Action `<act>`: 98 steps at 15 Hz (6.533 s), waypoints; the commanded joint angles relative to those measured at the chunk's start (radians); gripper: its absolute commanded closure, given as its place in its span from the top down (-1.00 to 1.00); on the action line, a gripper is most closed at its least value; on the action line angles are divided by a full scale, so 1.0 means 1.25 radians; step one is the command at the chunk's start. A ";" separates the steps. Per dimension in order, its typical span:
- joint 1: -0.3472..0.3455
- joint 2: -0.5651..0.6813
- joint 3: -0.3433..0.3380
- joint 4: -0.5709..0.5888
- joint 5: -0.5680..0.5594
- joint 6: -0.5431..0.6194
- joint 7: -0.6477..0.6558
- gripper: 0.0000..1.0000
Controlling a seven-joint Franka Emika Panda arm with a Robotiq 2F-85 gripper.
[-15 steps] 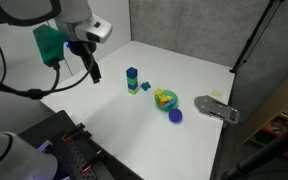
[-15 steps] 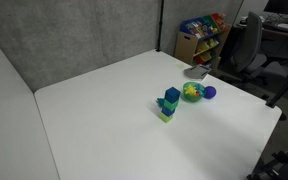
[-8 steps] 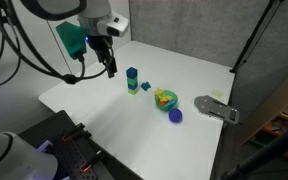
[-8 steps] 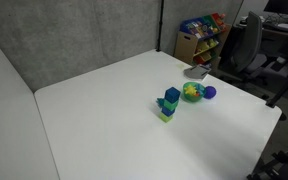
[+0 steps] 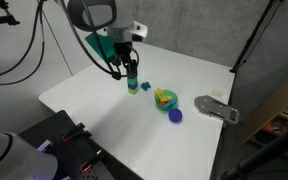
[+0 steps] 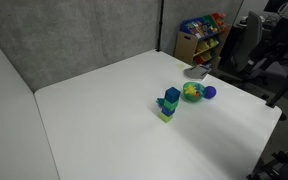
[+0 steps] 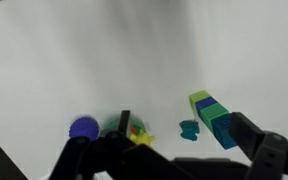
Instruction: Remove one yellow toy from the green bowl and put it on the table
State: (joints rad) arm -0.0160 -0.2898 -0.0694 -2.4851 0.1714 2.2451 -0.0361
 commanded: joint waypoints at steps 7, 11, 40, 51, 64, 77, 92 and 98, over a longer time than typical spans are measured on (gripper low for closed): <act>-0.008 0.343 0.007 0.200 0.001 0.114 -0.069 1.00; -0.018 0.482 0.011 0.290 -0.018 0.153 -0.050 1.00; -0.018 0.922 0.046 0.744 -0.033 0.183 0.058 -0.33; -0.048 0.697 0.120 0.579 0.042 0.114 0.010 -0.79; -0.022 0.684 0.097 0.362 0.038 0.201 0.039 0.17; -0.036 0.590 0.082 0.322 0.032 0.107 0.033 1.00; -0.018 0.191 0.040 0.211 -0.101 -0.155 0.067 1.00; -0.026 -0.020 0.043 0.171 -0.154 -0.229 0.061 1.00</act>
State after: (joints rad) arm -0.0470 -0.1860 -0.0103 -2.2337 0.0215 2.0033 0.0329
